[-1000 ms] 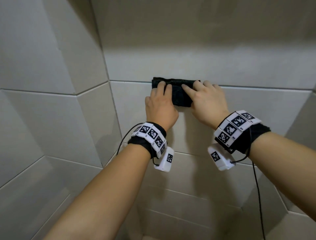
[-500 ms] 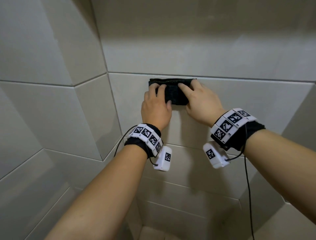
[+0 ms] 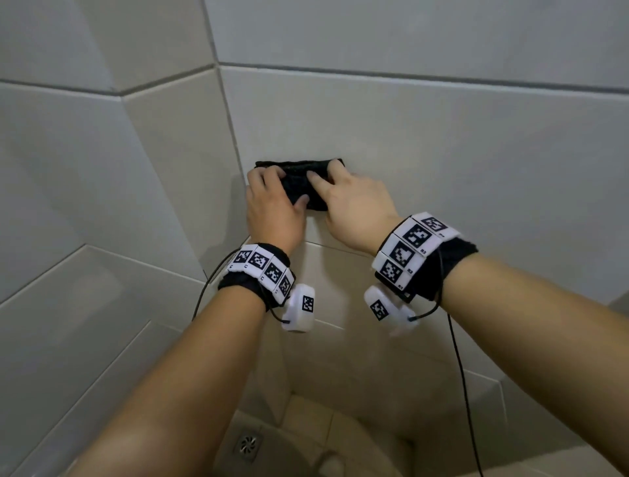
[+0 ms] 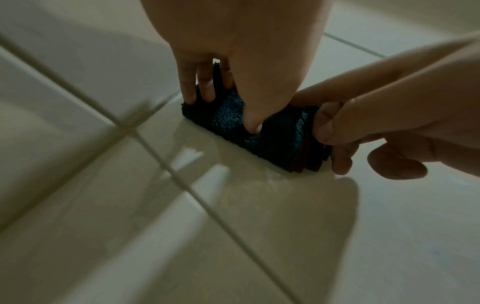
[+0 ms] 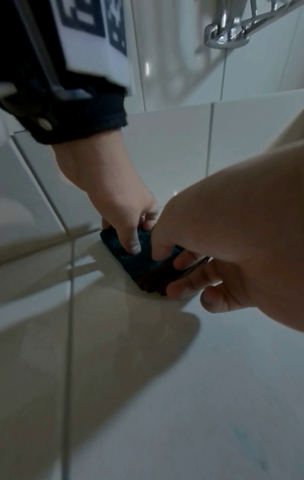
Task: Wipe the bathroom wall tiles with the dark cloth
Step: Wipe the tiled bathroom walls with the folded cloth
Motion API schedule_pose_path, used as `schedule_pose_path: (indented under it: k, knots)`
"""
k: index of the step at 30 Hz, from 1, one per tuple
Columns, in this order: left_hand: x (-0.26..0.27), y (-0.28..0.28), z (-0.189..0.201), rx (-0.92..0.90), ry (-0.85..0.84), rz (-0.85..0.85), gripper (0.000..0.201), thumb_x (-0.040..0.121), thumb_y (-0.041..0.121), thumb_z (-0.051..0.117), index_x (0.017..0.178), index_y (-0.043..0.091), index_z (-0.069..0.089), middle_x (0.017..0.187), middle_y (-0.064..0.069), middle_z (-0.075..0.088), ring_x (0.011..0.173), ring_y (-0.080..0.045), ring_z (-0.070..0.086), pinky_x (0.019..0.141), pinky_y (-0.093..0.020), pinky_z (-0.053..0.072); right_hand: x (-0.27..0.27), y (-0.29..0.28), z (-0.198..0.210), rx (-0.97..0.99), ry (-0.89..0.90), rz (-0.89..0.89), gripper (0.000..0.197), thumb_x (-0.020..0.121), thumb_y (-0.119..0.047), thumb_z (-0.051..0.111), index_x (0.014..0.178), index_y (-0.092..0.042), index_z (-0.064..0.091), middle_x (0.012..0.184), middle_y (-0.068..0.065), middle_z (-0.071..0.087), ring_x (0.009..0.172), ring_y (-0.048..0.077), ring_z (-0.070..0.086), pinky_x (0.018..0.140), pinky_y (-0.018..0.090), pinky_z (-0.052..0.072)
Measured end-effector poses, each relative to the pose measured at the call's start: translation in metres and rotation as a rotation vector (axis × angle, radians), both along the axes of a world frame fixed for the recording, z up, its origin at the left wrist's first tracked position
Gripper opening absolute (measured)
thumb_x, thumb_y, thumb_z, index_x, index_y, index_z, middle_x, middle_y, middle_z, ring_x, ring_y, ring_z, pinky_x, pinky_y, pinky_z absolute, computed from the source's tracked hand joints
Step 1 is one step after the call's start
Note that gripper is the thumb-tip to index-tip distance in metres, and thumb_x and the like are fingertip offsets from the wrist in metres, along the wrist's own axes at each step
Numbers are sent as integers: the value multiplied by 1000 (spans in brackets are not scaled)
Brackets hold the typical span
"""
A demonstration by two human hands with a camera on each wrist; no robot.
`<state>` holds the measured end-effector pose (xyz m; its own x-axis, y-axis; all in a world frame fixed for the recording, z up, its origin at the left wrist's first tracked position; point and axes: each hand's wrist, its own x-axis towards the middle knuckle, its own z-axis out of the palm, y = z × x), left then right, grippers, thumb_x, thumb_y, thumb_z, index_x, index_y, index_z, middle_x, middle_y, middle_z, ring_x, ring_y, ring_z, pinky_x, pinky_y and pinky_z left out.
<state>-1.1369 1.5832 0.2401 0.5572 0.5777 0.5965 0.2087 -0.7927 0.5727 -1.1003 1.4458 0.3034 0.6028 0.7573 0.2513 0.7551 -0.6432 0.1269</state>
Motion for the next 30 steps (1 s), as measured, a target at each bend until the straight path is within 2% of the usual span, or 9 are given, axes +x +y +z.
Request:
schedule_pose_path:
  k: [4, 9, 13, 17, 19, 23, 26, 30]
  knots:
    - [0, 12, -32, -104, 48, 29, 49, 80, 19, 77, 118, 5, 50, 125, -13, 47, 108, -34, 51, 84, -41, 44, -1, 19, -34, 0, 66, 24, 63, 93, -25, 51, 151, -23, 28, 135, 7, 37, 97, 31, 61, 60, 34, 34]
    - [1, 19, -64, -178, 85, 58, 44, 80, 12, 72, 116, 4, 50, 124, -16, 46, 103, -35, 54, 87, -47, 48, -3, 26, -69, 65, 167, 104, 57, 97, -21, 45, 152, -24, 29, 134, 3, 43, 105, 29, 57, 63, 34, 37]
    - [1, 22, -75, -154, 68, 62, 39, 77, 7, 65, 114, 5, 51, 120, -16, 47, 97, -35, 55, 82, -44, 48, -3, 36, -96, 117, 356, 206, 61, 95, -13, 44, 153, -21, 27, 134, 2, 51, 113, 27, 56, 83, 36, 47]
    - [0, 24, -82, -140, 150, 59, 46, 74, 12, 78, 111, 6, 51, 121, -15, 45, 104, -34, 52, 85, -39, 44, 6, 37, -114, 251, 518, 141, 64, 92, -6, 46, 153, -16, 28, 139, 6, 51, 123, 27, 52, 94, 39, 48]
    - [0, 23, -87, -141, 169, 57, 49, 73, 14, 81, 110, 8, 50, 122, -13, 45, 106, -33, 51, 86, -41, 45, 7, 34, -122, 313, 552, 132, 62, 91, -3, 46, 151, -15, 33, 137, 7, 54, 122, 27, 53, 95, 40, 48]
    - [1, 20, -93, -110, 201, 68, 49, 75, 18, 81, 110, 9, 49, 122, -12, 44, 107, -32, 52, 82, -43, 48, 8, 29, -134, 389, 605, 124, 61, 91, -1, 45, 149, -18, 37, 134, 6, 57, 118, 25, 55, 94, 36, 48]
    - [2, 20, -96, -94, 168, 51, 49, 73, 17, 82, 108, 9, 50, 120, -13, 45, 105, -32, 52, 85, -43, 48, 7, 25, -138, 452, 650, 113, 63, 90, -1, 46, 149, -20, 38, 134, 5, 58, 118, 23, 57, 94, 40, 50]
    - [4, 13, -98, -75, 157, 45, 49, 71, 18, 83, 107, 8, 51, 118, -14, 47, 103, -32, 52, 82, -42, 48, 6, 17, -141, 488, 684, 90, 66, 88, 3, 46, 149, -20, 38, 135, 6, 58, 120, 22, 56, 97, 41, 48]
